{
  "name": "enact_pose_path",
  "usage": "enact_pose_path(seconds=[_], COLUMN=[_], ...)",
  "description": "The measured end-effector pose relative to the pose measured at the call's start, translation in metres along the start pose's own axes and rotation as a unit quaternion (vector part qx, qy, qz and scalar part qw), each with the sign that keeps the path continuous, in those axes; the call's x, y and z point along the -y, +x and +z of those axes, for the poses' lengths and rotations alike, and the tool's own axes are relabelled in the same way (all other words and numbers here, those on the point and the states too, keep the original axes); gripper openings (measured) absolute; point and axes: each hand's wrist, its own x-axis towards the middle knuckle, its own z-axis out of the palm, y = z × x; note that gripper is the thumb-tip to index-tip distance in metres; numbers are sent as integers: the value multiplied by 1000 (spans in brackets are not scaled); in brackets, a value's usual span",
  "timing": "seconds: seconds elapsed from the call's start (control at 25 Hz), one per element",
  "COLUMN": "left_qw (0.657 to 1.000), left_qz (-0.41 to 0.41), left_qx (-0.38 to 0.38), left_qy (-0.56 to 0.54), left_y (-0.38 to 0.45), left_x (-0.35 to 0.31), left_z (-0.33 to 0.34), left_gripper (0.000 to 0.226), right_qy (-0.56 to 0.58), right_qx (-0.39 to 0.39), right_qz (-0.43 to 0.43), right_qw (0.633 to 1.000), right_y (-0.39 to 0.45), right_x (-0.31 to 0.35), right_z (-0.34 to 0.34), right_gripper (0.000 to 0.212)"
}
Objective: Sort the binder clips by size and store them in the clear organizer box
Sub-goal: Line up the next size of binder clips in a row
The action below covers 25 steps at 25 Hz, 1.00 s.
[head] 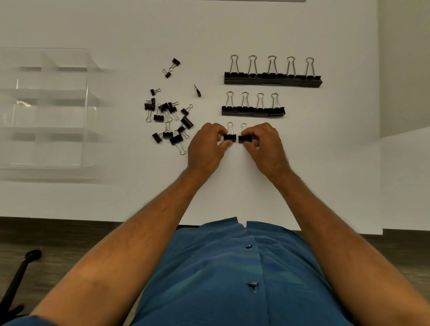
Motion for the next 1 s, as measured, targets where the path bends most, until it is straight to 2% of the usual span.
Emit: enact_pose_path(seconds=[0.44, 0.64, 0.72, 0.84, 0.92, 1.0], left_qw=[1000, 998, 996, 998, 997, 994], left_qz=[-15, -14, -6, 52, 69, 80], left_qx=[10, 47, 64, 27, -19, -34], left_qy=[15, -39, -67, -28, 16, 65], left_y=[2, -1, -5, -20, -25, -25], left_x=[-4, -3, 5, 32, 56, 74], left_z=[-2, -10, -24, -48, -64, -74], left_gripper=[24, 35, 31, 23, 24, 29], right_qy=[9, 14, -32, -68, -66, -70], right_qx=[-12, -56, -72, -67, -47, -21], right_qz=[9, -11, -47, -84, -104, -127], right_qw=[1000, 998, 996, 992, 991, 989], right_y=[2, -12, -22, -31, -27, -17], right_x=[2, 12, 27, 48, 61, 75], right_z=[6, 7, 8, 19, 29, 40], right_gripper=[25, 48, 47, 34, 30, 31])
